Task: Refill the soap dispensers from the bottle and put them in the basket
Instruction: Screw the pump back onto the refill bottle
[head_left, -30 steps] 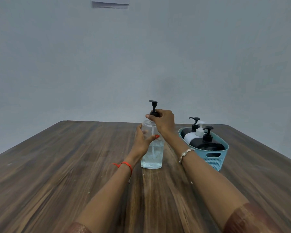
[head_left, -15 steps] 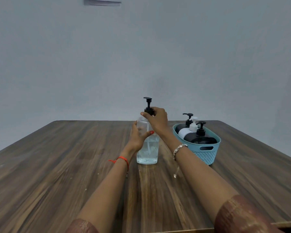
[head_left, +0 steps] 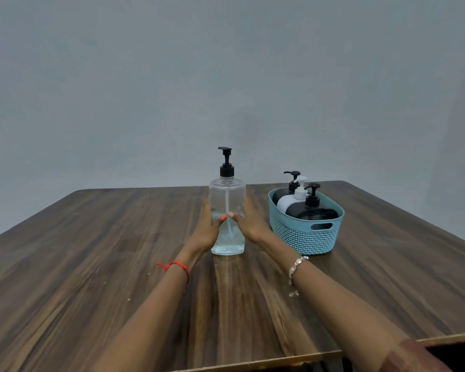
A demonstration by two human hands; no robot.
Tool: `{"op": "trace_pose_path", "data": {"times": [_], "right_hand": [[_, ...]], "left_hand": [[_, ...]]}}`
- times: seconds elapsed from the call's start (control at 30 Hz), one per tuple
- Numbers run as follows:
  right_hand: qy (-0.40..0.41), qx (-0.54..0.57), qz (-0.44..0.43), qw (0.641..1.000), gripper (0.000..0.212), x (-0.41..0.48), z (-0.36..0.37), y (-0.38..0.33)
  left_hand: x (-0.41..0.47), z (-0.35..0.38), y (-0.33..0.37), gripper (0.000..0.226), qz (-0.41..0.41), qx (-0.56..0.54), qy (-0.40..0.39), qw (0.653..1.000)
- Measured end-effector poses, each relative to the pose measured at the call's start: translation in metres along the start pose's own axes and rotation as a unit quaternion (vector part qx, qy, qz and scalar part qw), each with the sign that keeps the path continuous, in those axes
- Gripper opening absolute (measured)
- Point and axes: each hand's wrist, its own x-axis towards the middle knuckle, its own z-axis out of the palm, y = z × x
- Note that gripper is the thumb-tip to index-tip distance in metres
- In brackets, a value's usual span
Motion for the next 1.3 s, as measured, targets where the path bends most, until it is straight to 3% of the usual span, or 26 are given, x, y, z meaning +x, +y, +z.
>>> {"op": "trace_pose_path", "data": {"times": [0.13,0.27,0.5,0.6,0.8,1.0,1.17,1.3], "right_hand": [[-0.004,0.038,0.033,0.999,0.061,-0.008,0.007,0.01],[0.006,0.012,0.047,0.999,0.068,-0.013,0.014,0.013],[0.036,-0.005,0.062,0.997,0.05,-0.005,0.009,0.007],[0.056,-0.038,0.052,0.996,0.041,0.01,-0.002,-0.004],[0.08,-0.061,0.007,0.995,0.049,0.053,-0.065,-0.045],[0.094,-0.066,-0.018,0.993,0.053,0.101,-0.163,-0.049],[0.114,-0.053,0.007,0.992,0.056,0.147,-0.223,0.01],[0.123,-0.05,0.047,0.99,0.056,0.176,-0.25,0.077]], "left_hand": [[-0.004,0.001,-0.005,0.051,0.001,-0.018,0.01,1.0],[-0.006,0.003,-0.012,0.044,-0.016,-0.014,0.046,0.999],[0.004,0.003,-0.006,0.031,0.017,-0.005,0.077,0.997],[0.015,0.003,0.007,0.028,0.035,-0.021,0.089,0.995],[0.06,0.013,0.076,0.03,0.119,-0.002,0.111,0.987],[0.133,0.062,0.137,0.028,0.162,0.021,0.062,0.985],[0.216,0.123,0.133,0.011,0.097,0.086,-0.033,0.991],[0.266,0.172,0.108,0.036,0.043,0.098,-0.115,0.988]]}}
